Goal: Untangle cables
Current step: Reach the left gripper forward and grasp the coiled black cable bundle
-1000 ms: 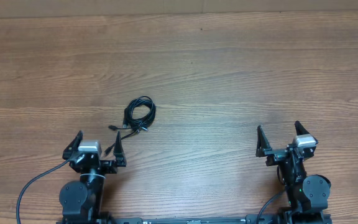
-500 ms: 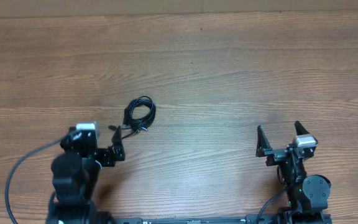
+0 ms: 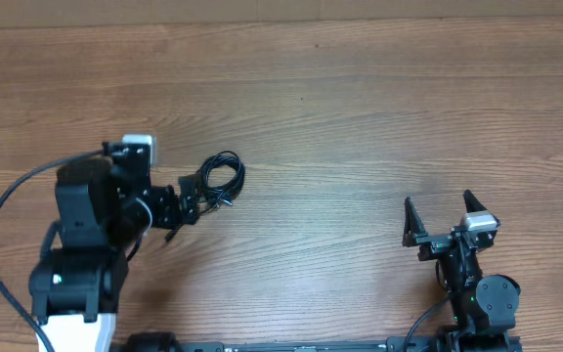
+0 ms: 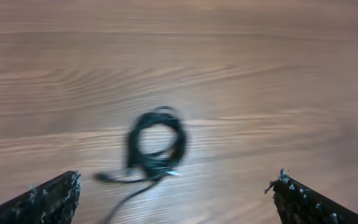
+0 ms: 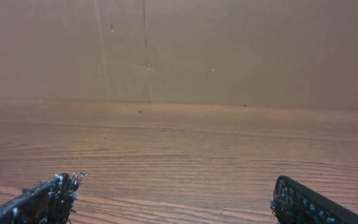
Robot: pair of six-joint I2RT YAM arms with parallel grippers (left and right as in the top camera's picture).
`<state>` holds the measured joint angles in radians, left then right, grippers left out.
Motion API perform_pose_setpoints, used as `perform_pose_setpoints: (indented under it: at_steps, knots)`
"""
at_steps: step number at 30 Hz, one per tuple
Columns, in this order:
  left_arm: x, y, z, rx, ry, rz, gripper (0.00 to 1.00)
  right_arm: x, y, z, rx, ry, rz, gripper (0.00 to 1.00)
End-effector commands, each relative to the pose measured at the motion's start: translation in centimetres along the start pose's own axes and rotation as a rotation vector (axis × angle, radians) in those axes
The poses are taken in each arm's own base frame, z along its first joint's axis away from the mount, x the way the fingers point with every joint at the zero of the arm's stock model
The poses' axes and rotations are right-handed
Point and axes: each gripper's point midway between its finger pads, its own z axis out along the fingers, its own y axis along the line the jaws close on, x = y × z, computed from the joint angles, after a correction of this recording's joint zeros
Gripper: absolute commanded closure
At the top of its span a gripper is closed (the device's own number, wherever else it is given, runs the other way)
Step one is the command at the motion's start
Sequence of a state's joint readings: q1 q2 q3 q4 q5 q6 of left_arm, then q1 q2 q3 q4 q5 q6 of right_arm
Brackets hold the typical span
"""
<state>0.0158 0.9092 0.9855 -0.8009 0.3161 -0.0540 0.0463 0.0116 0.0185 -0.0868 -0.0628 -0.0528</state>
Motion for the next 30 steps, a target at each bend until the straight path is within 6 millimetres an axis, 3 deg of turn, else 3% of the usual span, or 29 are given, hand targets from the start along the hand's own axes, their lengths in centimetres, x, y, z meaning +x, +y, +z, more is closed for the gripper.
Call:
perform_pose_setpoints:
  at_steps: [1, 5, 7, 11, 18, 24, 30]
  knots:
    - [-0.1, -3.3, 0.0, 0.211, 0.033, -0.03, 0.0, 0.2, -0.2, 0.0, 0.01, -0.004, -0.005, 0.0]
    - [0.2, -3.5, 1.3, 0.248, 0.076, -0.05, 0.0, 0.2, -0.2, 0.0, 0.01, -0.004, -0.005, 0.0]
    - [0.3, -2.8, 2.2, 0.219, 0.095, -0.08, 0.09, 0.2, -0.2, 0.0, 0.01, -0.004, -0.005, 0.0]
    - [0.9, 1.3, 3.9, -0.016, 0.134, -0.343, 0.14, 0.2, -0.2, 0.0, 0.01, -0.004, -0.005, 0.0]
    - [1.9, 5.7, 4.6, -0.293, 0.18, -0.433, 0.19, 0.2, -0.2, 0.0, 0.01, -0.004, -0.005, 0.0]
    - [2.8, 6.7, 6.4, -0.364, 0.257, -0.453, 0.29, 0.2, -0.2, 0.0, 0.01, -0.004, -0.005, 0.0]
    - [3.1, 7.6, 9.5, -0.368, 0.295, -0.441, 0.38, 0.2, -0.2, 0.0, 0.01, -0.004, -0.005, 0.0]
